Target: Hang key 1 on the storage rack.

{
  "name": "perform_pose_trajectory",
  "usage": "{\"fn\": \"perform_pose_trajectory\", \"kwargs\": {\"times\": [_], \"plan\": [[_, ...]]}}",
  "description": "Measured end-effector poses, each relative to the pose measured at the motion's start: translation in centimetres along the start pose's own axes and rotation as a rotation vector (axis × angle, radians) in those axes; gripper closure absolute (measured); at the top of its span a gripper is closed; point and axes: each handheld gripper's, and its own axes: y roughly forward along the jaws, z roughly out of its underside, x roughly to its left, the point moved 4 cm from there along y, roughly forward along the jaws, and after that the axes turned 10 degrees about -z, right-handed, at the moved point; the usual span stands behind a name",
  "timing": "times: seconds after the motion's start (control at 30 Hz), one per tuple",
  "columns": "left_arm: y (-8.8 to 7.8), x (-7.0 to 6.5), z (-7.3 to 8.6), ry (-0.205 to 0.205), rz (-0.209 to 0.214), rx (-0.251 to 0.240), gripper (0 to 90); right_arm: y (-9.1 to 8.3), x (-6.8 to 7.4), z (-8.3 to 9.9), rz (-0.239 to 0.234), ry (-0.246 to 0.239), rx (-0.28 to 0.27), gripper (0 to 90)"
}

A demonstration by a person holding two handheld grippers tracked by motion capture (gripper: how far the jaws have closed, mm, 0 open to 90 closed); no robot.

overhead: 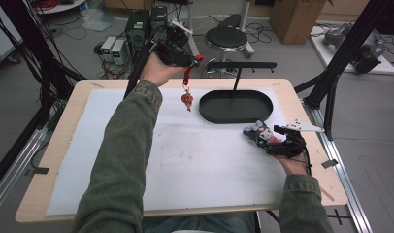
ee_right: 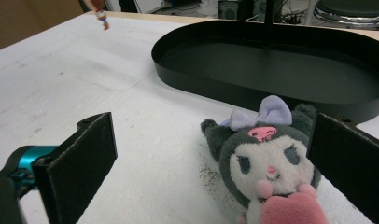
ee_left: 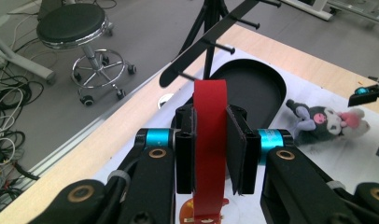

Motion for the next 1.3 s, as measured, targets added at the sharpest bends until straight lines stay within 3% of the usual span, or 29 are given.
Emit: {"fn": "perform_pose_trajectory", "kwargs": {"times": [0.07,0.17,0.5,0.8,1.03,1.3], "plan": [[0.4,-0.2,-0.4,0.013,-0.030,0.018,74.7,0.0,0.0,0.0,-0.004,0.004,-0.001,0.7],[1.1,-0.4,-1.1,0.003,-0.035,0.010,74.8,0.0,0.1,0.0,-0.010,0.010,-0.002,0.7],[3.4,-0.9,-2.5,0.000,-0.025,-0.026,74.8,0.3,0.1,0.1,-0.019,0.004,0.007,0.7],[6.2,-1.7,-3.4,-0.016,-0.023,-0.041,74.8,0.2,0.1,0.1,0.000,-0.007,0.015,0.7],[7.2,-2.9,-5.1,0.001,-0.037,-0.053,74.8,0.3,-0.1,0.1,-0.006,-0.005,0.015,0.7],[7.9,-3.0,-6.0,-0.030,-0.050,-0.061,74.9,0.4,-0.2,0.3,0.004,-0.028,0.044,0.7]]}}
